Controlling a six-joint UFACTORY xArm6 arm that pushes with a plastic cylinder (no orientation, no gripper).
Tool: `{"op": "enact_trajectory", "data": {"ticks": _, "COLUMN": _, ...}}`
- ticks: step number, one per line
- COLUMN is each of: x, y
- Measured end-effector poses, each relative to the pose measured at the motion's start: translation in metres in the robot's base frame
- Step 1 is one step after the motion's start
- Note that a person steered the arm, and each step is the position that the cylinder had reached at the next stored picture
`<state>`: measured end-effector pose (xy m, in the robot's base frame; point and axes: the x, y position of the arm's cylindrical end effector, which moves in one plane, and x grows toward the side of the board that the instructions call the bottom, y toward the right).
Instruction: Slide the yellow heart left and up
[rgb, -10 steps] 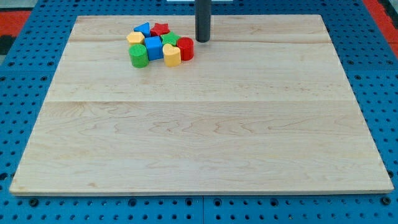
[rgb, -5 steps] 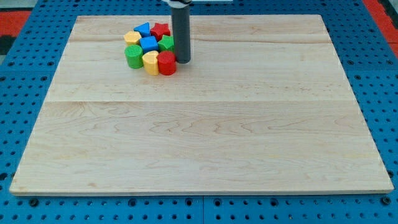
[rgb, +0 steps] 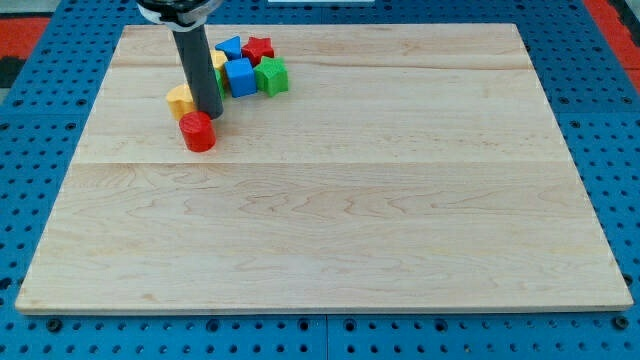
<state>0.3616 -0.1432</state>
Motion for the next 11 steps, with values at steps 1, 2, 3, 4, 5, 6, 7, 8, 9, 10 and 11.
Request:
{"op": "enact_trajectory", "data": {"ticks": 1, "x": -0.009, "y": -0.006}}
{"op": "enact_trajectory", "data": {"ticks": 2, "x": -0.007, "y": -0.018}}
{"op": "enact_trajectory", "data": {"ticks": 3, "x": 0.016, "y": -0.046}}
{"op": "enact_trajectory", "data": {"ticks": 4, "x": 0.019, "y": -0.080}}
{"op": "enact_trajectory", "data": {"ticks": 5, "x": 0.013, "y": -0.091}}
{"op": "enact_trajectory", "data": {"ticks": 6, "x": 0.011, "y": -0.060}}
{"op": "enact_trajectory", "data": {"ticks": 7, "x": 0.008, "y": -0.045}}
{"op": "enact_trajectory", "data": {"ticks": 8, "x": -0.002, "y": -0.052}}
{"op": "enact_trajectory", "data": {"ticks": 9, "x": -0.002, "y": -0.074}}
{"op": "enact_trajectory", "data": {"ticks": 10, "x": -0.002, "y": -0.084}}
{"op": "enact_trajectory", "data": {"ticks": 11, "x": -0.002, "y": -0.060}}
